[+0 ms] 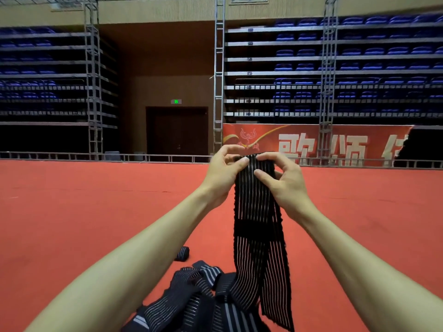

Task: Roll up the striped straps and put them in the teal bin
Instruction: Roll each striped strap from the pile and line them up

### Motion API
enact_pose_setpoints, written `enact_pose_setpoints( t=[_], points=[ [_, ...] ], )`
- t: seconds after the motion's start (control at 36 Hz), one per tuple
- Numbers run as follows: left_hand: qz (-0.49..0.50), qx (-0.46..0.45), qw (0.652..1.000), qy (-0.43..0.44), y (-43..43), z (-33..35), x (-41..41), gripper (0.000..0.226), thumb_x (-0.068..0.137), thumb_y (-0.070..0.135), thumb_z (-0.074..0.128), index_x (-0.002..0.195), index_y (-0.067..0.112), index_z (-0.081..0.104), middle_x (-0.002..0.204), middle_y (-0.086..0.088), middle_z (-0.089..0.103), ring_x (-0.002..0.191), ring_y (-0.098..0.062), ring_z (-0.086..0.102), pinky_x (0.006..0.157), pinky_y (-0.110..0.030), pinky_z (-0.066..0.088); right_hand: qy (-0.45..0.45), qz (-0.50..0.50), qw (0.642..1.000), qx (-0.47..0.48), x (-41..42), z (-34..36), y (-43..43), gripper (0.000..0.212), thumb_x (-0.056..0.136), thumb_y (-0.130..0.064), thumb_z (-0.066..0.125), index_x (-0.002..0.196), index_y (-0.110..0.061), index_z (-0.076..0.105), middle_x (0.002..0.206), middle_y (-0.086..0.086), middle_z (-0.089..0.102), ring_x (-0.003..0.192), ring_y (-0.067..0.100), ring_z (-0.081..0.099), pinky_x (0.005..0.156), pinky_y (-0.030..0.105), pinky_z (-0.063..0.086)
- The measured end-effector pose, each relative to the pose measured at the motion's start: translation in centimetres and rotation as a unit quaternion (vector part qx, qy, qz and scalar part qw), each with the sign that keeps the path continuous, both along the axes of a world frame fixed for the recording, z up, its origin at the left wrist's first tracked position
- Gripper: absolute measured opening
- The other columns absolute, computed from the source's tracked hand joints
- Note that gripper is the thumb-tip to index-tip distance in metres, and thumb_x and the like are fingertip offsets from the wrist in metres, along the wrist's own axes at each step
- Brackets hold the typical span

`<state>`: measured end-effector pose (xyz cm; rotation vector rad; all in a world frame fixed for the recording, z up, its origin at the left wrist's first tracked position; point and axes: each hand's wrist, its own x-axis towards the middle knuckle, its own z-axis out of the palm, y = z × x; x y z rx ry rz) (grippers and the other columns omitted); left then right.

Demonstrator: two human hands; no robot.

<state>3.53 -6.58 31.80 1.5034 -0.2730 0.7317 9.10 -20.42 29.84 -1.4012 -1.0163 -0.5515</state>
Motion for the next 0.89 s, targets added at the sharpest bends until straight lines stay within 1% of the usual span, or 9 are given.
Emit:
enact_pose_setpoints(
  t=[0.14,0.25,0.33,0.42,0.53,0.58,0.69,0.78,0.89],
  points=[
    [-0.033,0.073,0.996,0.028,-0.5,-4.3,0.5,0.063,0.096,0.001,0.056,0.140,0.032,0.023,0.112,-0.003,0.064,0.101,-0.018,0.066,0.092,-0.040,0.056,0.054,-0.005,0.995,0.085,-0.1,-0.7,1.1,0.031,0.087,0.008,0.062,0.105,-0.017,0.067,0.098,-0.013,0.068,0.084,0.001,0.068,0.072,0.022,0.056],
    [-0.048,0.095,0.992,0.068,-0.5,-7.4,0.6,0.086,0.097,0.004,0.056,0.149,0.041,0.000,0.118,0.000,0.066,0.110,-0.023,0.067,0.101,-0.050,0.050,0.077,-0.018,0.989,0.122,0.0,-1.2,1.3,0.032,0.088,0.009,0.060,0.113,-0.009,0.065,0.100,-0.012,0.066,0.081,-0.009,0.065,0.065,0.013,0.051],
    [-0.043,0.098,0.992,0.065,-0.7,-8.8,0.7,0.092,0.093,0.006,0.060,0.144,0.054,0.002,0.137,-0.008,0.056,0.120,-0.023,0.061,0.106,-0.051,0.046,0.092,-0.024,0.988,0.123,0.2,-1.8,1.4,0.032,0.086,0.007,0.065,0.115,-0.006,0.065,0.097,-0.011,0.067,0.079,-0.006,0.066,0.064,0.015,0.053],
    [-0.041,0.110,0.991,0.057,-0.9,-9.6,0.6,0.094,0.091,0.004,0.060,0.137,0.063,0.006,0.141,-0.009,0.052,0.122,-0.020,0.060,0.106,-0.048,0.047,0.103,-0.034,0.986,0.126,0.2,-2.1,1.3,0.033,0.084,0.007,0.067,0.115,-0.006,0.065,0.096,-0.011,0.066,0.077,-0.008,0.066,0.062,0.014,0.052],
    [-0.047,0.151,0.985,0.064,-0.9,-11.2,0.6,0.098,0.092,-0.004,0.057,0.135,0.065,0.002,0.143,0.001,0.049,0.121,-0.005,0.058,0.104,-0.028,0.045,0.112,-0.051,0.982,0.145,0.6,-1.7,0.9,0.036,0.083,0.008,0.067,0.114,-0.009,0.065,0.102,-0.007,0.065,0.079,-0.010,0.065,0.063,0.012,0.051],
    [-0.043,0.176,0.981,0.074,-0.9,-12.4,0.7,0.102,0.091,-0.002,0.060,0.136,0.067,0.000,0.147,0.003,0.044,0.125,-0.004,0.055,0.106,-0.026,0.041,0.116,-0.058,0.980,0.150,1.1,-1.3,0.5,0.037,0.081,0.007,0.069,0.112,-0.014,0.066,0.104,-0.005,0.067,0.084,-0.004,0.066,0.067,0.015,0.052],
    [-0.053,0.208,0.973,0.091,-1.3,-14.0,1.0,0.105,0.089,-0.007,0.062,0.146,0.052,-0.003,0.153,0.009,0.031,0.133,0.000,0.042,0.102,-0.006,0.035,0.116,-0.074,0.977,0.163,2.0,-0.5,-0.5,0.039,0.079,0.006,0.069,0.108,-0.020,0.068,0.106,-0.003,0.069,0.093,0.003,0.066,0.077,0.018,0.052],
    [-0.058,0.229,0.966,0.104,-1.8,-15.0,1.3,0.109,0.087,-0.005,0.065,0.150,0.053,-0.004,0.162,0.009,0.015,0.144,-0.005,0.028,0.119,-0.030,0.026,0.123,-0.067,0.973,0.181,2.3,0.3,-1.6,0.039,0.080,0.009,0.067,0.110,-0.015,0.067,0.103,-0.003,0.068,0.087,-0.002,0.066,0.075,0.017,0.053],
    [-0.053,0.270,0.956,0.100,-3.1,-16.0,1.6,0.106,0.088,-0.002,0.066,0.151,0.048,-0.002,0.161,0.014,0.008,0.146,-0.003,0.022,0.118,-0.020,0.022,0.117,-0.076,0.972,0.190,2.8,1.1,-3.0,0.038,0.082,0.013,0.064,0.113,-0.009,0.065,0.100,-0.005,0.065,0.077,-0.014,0.063,0.066,0.007,0.048]
  ],
)
